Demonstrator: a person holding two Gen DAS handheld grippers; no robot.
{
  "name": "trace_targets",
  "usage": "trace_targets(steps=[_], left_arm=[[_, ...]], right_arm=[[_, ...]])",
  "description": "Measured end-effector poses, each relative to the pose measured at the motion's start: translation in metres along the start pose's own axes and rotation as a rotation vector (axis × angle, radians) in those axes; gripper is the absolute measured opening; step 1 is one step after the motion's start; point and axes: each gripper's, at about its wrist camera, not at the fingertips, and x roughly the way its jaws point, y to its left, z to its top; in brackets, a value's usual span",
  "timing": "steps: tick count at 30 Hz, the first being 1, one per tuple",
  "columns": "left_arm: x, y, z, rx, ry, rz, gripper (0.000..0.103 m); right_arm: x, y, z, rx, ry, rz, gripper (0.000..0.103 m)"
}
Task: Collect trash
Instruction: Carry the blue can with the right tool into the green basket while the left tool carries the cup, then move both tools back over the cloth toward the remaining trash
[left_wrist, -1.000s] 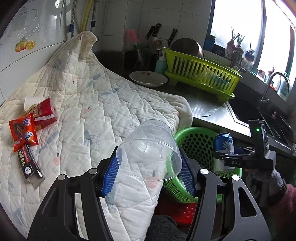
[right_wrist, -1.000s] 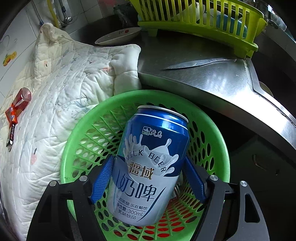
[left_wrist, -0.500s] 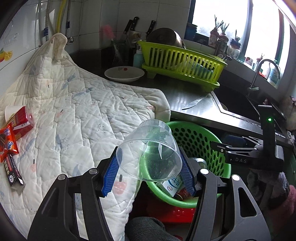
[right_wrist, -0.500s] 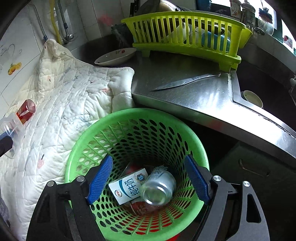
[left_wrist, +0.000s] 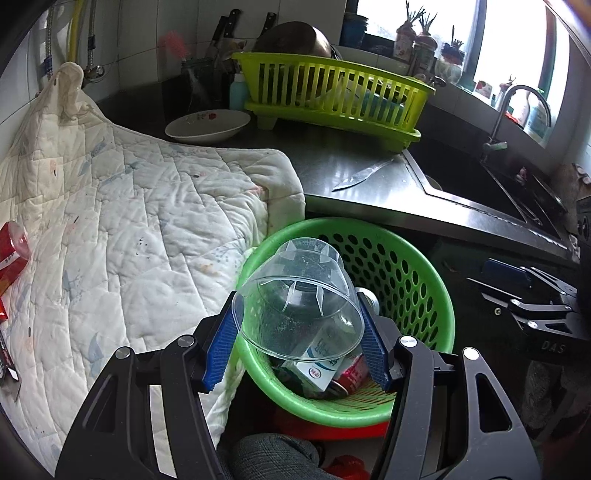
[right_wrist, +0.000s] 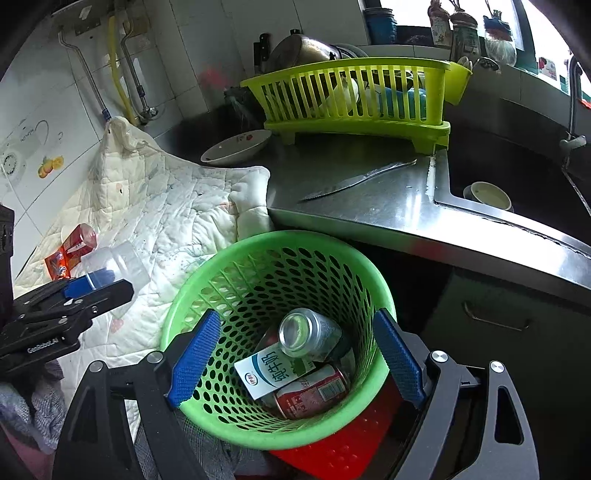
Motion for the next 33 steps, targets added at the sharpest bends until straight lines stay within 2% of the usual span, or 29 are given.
trace_targets(steps=[11,12,14,16,24,33], left_arm=[[0.029,-0.013,-0.004,0.023,0.067,0.006,0.064],[0.029,-0.014,-0.004,0.025,0.066,0.006,0.065],[0.029,-0.014,-0.005,0.019,0.066,0.0,0.079],[0.028,-0.013,-0.006,0.016,0.06,-0.002,0.079],[0.005,0.005,-0.01,-0.033,0.037,0.016,0.079],[-0.031,0.04,-0.017,-0.094,-0.001,0.099,0.079]], right_arm=[[-0.009,-0.01,-0.004,0.03,-0.019,0.035,0.082],[-0.01,-0.01,-0.004,0.031,-0.02,0.036,0.082],[-0.01,-0.01,-0.004,0.03,-0.023,0.037,0.082],[-0.011,-0.009,-0.005,0.034,-0.024,0.042,0.082],[-0.011,0.004,-0.005,0.016,-0.023,0.064,0.082],[-0.008,0.035,0.001,-0.02,-0.027,0.123,0.082]])
